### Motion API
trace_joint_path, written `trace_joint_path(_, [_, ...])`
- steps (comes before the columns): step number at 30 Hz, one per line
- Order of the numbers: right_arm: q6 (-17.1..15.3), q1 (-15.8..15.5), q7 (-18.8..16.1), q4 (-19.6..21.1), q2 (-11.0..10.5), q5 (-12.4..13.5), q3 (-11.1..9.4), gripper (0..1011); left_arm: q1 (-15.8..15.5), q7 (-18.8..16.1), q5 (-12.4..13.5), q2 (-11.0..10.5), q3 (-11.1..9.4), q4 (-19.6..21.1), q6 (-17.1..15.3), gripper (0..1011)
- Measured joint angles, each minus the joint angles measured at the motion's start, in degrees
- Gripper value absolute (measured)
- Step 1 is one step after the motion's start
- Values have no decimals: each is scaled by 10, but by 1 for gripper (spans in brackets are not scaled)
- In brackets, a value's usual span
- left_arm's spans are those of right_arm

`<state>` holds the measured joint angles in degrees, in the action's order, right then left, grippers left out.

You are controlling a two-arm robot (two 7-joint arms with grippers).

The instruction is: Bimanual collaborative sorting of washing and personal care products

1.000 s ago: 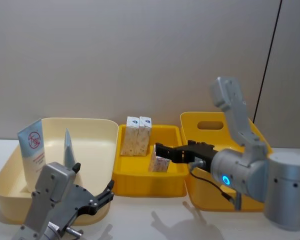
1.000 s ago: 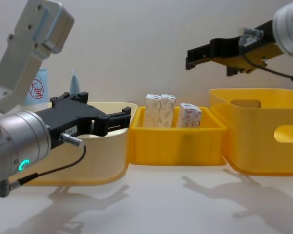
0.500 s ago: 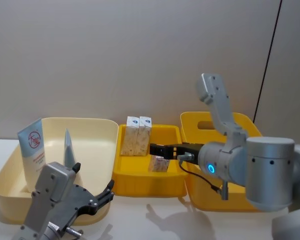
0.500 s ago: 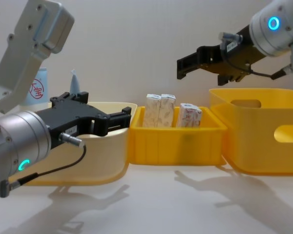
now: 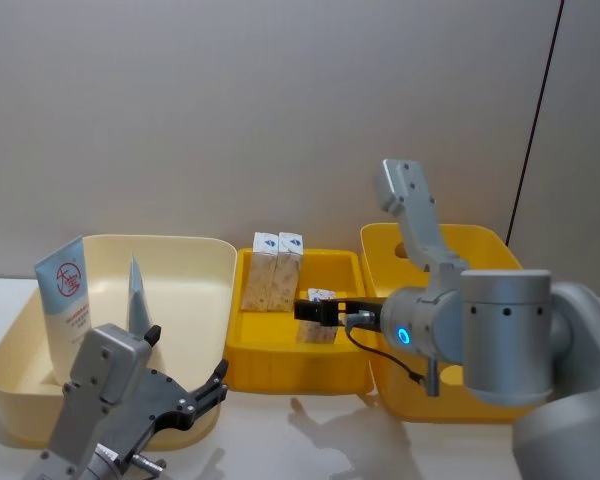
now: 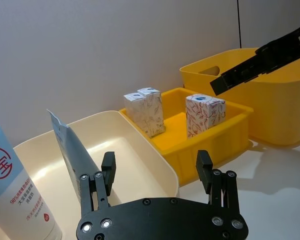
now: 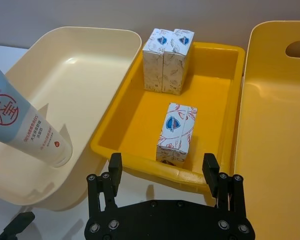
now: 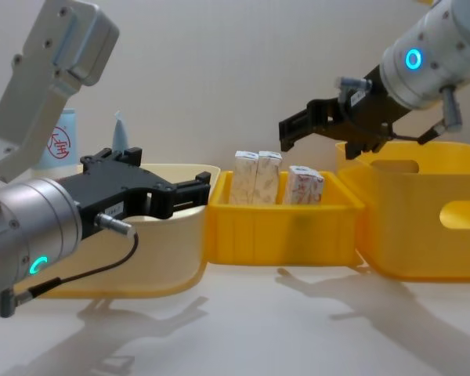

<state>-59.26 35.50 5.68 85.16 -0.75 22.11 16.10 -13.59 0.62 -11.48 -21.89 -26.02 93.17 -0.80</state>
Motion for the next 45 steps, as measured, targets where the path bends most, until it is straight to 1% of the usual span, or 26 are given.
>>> trace_joint_path(18, [20, 30, 11, -74, 21, -22, 10, 1001, 0, 0, 0, 0, 0, 0, 0, 1003])
trace_joint_path(28, [28, 49, 14, -111, 25, -38, 22, 1001, 0, 0, 0, 0, 0, 0, 0, 1003])
trace_joint_path(39, [39, 68, 14, -151, 33, -48, 27, 1001, 0, 0, 0, 0, 0, 0, 0, 1003])
trace_joint_path(45, [44, 74, 13, -166, 37, -52, 28, 1001, 0, 0, 0, 0, 0, 0, 0, 1003])
